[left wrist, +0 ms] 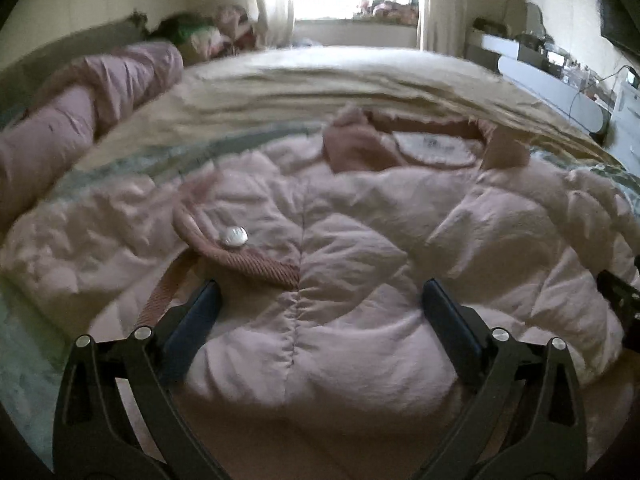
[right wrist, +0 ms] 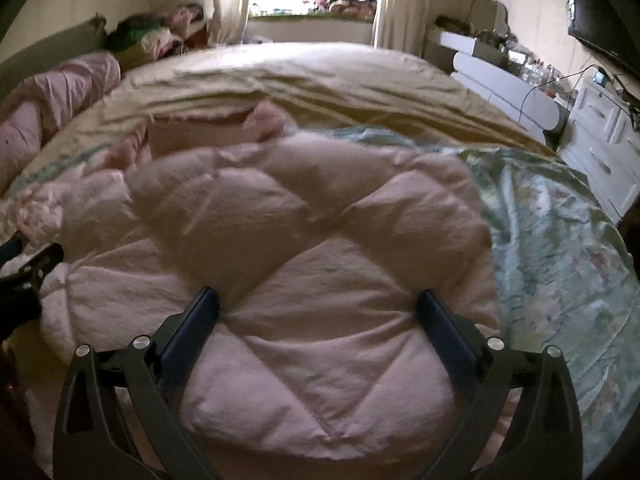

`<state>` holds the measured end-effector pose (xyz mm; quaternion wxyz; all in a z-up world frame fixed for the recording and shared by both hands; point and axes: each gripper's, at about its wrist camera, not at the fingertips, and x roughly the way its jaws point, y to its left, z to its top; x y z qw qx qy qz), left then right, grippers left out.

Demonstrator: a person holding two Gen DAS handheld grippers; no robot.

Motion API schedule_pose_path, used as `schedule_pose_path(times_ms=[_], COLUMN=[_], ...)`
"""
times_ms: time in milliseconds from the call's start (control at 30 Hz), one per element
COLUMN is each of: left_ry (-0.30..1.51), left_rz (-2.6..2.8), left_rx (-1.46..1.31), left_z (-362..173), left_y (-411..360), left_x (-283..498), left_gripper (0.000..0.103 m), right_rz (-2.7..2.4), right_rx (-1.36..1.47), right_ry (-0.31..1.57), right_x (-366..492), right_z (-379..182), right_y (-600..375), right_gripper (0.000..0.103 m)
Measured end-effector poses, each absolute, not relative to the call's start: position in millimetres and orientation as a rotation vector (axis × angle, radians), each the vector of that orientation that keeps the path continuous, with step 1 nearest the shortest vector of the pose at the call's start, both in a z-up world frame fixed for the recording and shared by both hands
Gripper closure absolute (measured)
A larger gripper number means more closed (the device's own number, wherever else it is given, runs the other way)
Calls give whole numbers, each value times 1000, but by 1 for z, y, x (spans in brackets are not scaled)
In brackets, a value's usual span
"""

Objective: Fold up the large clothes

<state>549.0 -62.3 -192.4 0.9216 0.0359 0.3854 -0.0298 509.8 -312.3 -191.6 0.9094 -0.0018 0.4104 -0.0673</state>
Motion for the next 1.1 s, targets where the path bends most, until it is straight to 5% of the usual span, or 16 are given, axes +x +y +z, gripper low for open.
schedule_pose_path(times_ms=[667,1100], left_ry=[805,636], left_rz=[-64,34], left_rx=[95,-10], left_z=[-195,-126], left_y=[-53,111], left_x=[556,528], left_gripper=[8,8], right_rz=[-147,-44], right_rx=[42,111], right_ry=[834,719], right_x=[503,480], right_z=[-193,-139], right_y=[-314,-237], right_gripper=[4,4])
